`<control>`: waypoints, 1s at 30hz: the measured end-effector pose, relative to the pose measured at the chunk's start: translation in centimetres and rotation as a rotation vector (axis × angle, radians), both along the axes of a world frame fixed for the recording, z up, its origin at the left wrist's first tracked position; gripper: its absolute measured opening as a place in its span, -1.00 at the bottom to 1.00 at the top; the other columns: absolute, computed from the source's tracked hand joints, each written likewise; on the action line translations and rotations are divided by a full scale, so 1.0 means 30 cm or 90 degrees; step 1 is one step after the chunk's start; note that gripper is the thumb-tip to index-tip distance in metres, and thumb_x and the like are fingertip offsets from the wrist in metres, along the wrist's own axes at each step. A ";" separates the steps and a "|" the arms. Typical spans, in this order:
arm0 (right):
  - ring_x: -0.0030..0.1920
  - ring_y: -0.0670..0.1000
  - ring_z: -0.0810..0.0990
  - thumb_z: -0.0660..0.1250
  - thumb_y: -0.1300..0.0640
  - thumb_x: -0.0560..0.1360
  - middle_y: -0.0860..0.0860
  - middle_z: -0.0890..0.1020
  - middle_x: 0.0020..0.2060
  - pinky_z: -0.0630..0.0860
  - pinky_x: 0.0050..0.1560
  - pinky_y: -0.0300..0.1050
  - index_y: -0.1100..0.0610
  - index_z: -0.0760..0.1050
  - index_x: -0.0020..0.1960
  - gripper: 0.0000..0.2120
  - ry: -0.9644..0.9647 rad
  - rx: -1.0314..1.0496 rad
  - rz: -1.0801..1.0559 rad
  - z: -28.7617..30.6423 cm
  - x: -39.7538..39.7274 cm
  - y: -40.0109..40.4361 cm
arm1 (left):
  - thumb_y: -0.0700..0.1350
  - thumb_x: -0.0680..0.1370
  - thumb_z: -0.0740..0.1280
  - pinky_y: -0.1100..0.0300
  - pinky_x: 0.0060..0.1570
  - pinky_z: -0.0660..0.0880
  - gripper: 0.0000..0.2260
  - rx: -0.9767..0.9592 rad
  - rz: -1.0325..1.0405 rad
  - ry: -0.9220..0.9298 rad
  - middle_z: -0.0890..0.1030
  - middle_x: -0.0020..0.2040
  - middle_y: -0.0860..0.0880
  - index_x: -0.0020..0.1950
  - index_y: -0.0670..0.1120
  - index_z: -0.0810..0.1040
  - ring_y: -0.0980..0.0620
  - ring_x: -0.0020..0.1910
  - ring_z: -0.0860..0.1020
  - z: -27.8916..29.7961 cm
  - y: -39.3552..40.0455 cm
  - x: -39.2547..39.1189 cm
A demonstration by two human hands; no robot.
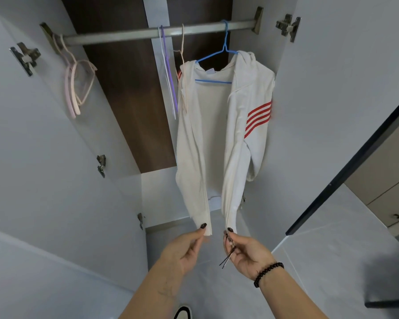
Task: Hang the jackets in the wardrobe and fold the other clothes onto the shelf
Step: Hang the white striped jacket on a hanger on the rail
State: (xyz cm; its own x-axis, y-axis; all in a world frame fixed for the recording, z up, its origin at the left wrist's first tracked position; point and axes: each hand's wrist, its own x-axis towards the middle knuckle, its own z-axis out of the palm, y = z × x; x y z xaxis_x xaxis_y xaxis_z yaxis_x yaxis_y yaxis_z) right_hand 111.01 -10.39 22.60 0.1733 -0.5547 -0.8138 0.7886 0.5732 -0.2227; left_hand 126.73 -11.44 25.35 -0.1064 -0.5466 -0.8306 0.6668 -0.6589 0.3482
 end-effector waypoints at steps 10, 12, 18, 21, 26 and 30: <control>-0.47 -0.07 0.57 0.43 0.37 0.22 0.08 0.63 -0.38 0.54 -0.43 -0.29 0.26 0.56 -0.30 -0.91 0.066 -0.092 0.055 0.141 -0.036 0.067 | -0.36 0.25 0.46 0.33 -0.37 0.58 -0.87 -0.164 -0.113 0.006 0.72 -0.19 -0.10 -0.28 -0.19 0.73 0.10 -0.27 0.69 0.096 0.047 -0.034; -0.44 -0.08 0.59 0.42 0.39 0.25 0.09 0.64 -0.35 0.57 -0.41 -0.30 0.29 0.56 -0.26 -0.90 0.058 -0.127 0.022 0.153 -0.034 0.082 | -0.35 0.24 0.48 0.34 -0.37 0.57 -0.86 -0.190 -0.112 -0.025 0.72 -0.16 -0.11 -0.25 -0.19 0.73 0.09 -0.26 0.69 0.114 0.052 -0.042; -0.33 -0.06 0.67 0.39 0.40 0.28 0.13 0.69 -0.26 0.59 -0.33 -0.29 0.29 0.67 -0.28 -0.91 0.058 -0.204 -0.012 0.172 -0.016 0.109 | -0.20 0.25 0.54 0.35 -0.30 0.56 -0.81 -0.229 -0.069 -0.090 0.72 -0.07 -0.09 -0.16 -0.10 0.68 0.10 -0.18 0.69 0.136 0.057 -0.047; -0.31 -0.06 0.68 0.38 0.41 0.26 0.13 0.69 -0.25 0.60 -0.32 -0.29 0.29 0.67 -0.28 -0.88 0.060 -0.221 -0.034 0.183 -0.007 0.111 | -0.23 0.23 0.53 0.35 -0.26 0.59 -0.92 -0.248 -0.031 -0.093 0.72 -0.13 -0.10 -0.41 -0.08 0.67 0.11 -0.22 0.68 0.145 0.051 -0.051; -0.31 -0.04 0.68 0.39 0.41 0.25 0.15 0.69 -0.25 0.60 -0.31 -0.28 0.33 0.64 -0.21 -0.87 0.068 -0.227 -0.046 0.192 0.007 0.113 | -0.30 0.30 0.51 0.36 -0.22 0.59 -0.80 -0.278 -0.031 -0.093 0.71 -0.20 -0.09 -0.47 -0.06 0.66 0.12 -0.24 0.67 0.148 0.049 -0.059; -0.31 -0.04 0.67 0.40 0.41 0.24 0.15 0.68 -0.25 0.60 -0.30 -0.28 0.36 0.60 -0.15 -0.82 0.062 -0.221 -0.052 0.182 0.020 0.111 | -0.34 0.34 0.49 0.35 -0.29 0.56 -0.78 -0.297 -0.027 -0.093 0.71 -0.22 -0.11 -0.45 -0.08 0.67 0.10 -0.26 0.67 0.150 0.059 -0.075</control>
State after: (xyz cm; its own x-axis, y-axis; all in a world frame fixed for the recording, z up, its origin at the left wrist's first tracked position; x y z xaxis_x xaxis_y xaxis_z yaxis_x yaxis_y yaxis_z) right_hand 111.60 -7.06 28.06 0.0485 -0.8099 -0.5846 0.7942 0.3862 -0.4691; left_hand 124.49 -9.67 29.86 -0.0370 -0.8614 -0.5065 0.5654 -0.4360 0.7001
